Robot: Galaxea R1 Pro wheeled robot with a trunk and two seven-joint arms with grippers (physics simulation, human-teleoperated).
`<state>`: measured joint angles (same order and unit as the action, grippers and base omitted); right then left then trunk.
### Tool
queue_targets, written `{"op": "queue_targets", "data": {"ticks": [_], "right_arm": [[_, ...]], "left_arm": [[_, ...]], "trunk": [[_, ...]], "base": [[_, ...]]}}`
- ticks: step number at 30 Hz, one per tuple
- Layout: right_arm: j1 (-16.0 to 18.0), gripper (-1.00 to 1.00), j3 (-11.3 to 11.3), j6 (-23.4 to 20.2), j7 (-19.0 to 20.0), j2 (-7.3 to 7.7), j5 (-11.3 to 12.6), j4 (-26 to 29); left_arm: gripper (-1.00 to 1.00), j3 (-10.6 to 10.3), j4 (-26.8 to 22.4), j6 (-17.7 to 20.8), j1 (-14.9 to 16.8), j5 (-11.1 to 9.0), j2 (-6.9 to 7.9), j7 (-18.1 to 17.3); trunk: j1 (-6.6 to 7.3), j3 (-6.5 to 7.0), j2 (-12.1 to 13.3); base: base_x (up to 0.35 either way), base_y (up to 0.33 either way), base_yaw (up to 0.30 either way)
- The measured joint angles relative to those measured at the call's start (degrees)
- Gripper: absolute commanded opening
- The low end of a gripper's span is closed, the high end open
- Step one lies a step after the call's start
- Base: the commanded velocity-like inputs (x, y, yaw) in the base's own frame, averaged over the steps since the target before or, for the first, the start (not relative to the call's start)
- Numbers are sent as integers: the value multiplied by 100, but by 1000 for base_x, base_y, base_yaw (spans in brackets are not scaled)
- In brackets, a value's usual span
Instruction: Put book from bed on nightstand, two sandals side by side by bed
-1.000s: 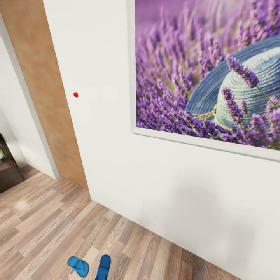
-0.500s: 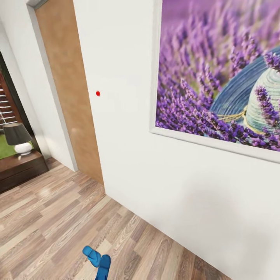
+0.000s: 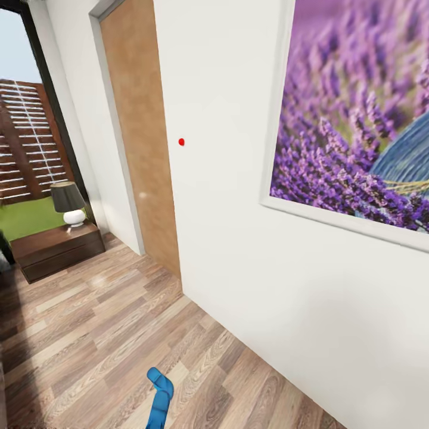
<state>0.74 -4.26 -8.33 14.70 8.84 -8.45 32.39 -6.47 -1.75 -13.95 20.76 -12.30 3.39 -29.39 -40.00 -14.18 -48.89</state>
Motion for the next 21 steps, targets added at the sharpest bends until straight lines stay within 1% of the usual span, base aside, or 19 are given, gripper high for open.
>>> {"op": "queue_targets", "data": {"ticks": [5,8,12,21], "right_arm": [[-2,100,0,0,0,-1,0,0],[0,100,0,0,0,-3,0,-1],[1,100,-1,0,0,0,0,0],[1,100,0,0,0,0,0,4]], "left_arm": [[-100,0,0,0,0,0,-1,1],[-100,-1,0,0,0,0,-4,1],[-100,-2,0,0,0,-1,-5,1],[-100,0,0,0,0,0,-4,1]], "trunk": [[0,-11,0],[-1,-17,0],[-2,-25,1],[-3,-44,1]], "base": [[299,0,282],[208,0,282],[59,0,282],[5,0,282]]}}
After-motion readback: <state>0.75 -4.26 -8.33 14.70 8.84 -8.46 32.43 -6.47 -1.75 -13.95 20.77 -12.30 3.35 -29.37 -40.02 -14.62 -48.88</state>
